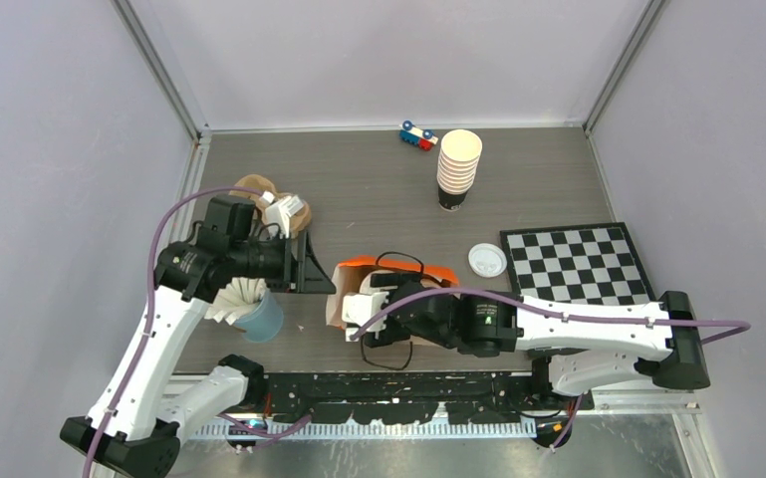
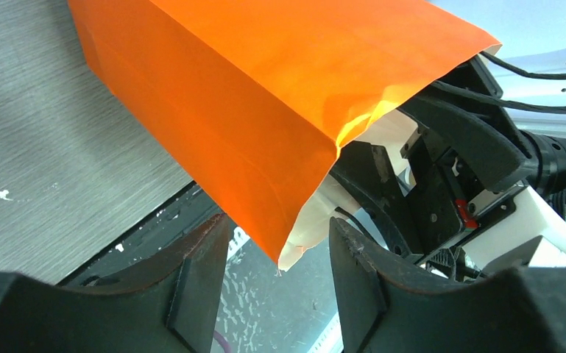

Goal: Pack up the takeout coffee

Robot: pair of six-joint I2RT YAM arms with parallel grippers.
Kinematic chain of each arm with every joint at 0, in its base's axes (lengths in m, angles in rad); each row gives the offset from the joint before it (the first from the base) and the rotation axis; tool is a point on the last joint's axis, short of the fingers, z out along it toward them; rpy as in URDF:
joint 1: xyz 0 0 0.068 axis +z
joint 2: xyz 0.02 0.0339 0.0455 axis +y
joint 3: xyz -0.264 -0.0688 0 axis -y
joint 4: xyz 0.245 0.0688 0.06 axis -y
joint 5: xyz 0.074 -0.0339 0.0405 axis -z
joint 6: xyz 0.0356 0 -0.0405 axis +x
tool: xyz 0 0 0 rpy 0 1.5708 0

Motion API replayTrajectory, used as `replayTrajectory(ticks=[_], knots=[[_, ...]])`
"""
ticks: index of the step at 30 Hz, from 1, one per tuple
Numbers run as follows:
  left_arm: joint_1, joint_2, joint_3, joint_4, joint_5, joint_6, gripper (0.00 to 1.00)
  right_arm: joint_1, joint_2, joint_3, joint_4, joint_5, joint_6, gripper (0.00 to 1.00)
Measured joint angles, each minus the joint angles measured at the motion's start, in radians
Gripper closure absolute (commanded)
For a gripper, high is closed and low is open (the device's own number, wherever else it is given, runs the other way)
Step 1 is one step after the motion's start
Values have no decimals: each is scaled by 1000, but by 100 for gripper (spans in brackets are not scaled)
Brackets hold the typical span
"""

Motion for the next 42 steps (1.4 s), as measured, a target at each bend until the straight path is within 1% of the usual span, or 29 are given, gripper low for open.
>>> replayTrajectory(ticks=[4, 13, 23, 25, 28, 36, 42], knots=[[0, -8, -10, -18, 1, 13, 49, 23, 0, -1, 2, 25, 5, 26], [0, -100, -81, 15, 24, -11, 55, 69, 1, -36, 25, 69, 18, 26], [0, -102, -108, 22, 39, -18, 57, 77, 20, -39, 50, 101, 18, 26], [0, -102, -108, 23, 40, -16, 62, 78, 32, -39, 54, 104, 18, 26], [0, -101, -113, 32, 40, -17, 75, 82, 43, -39, 59, 106, 17, 26], [-1, -97, -113, 44, 47, -11, 100, 84, 49, -53, 98, 120, -6, 25], [-2, -97, -114, 50, 61, -9, 100, 84, 51, -67, 136, 119, -26, 24]])
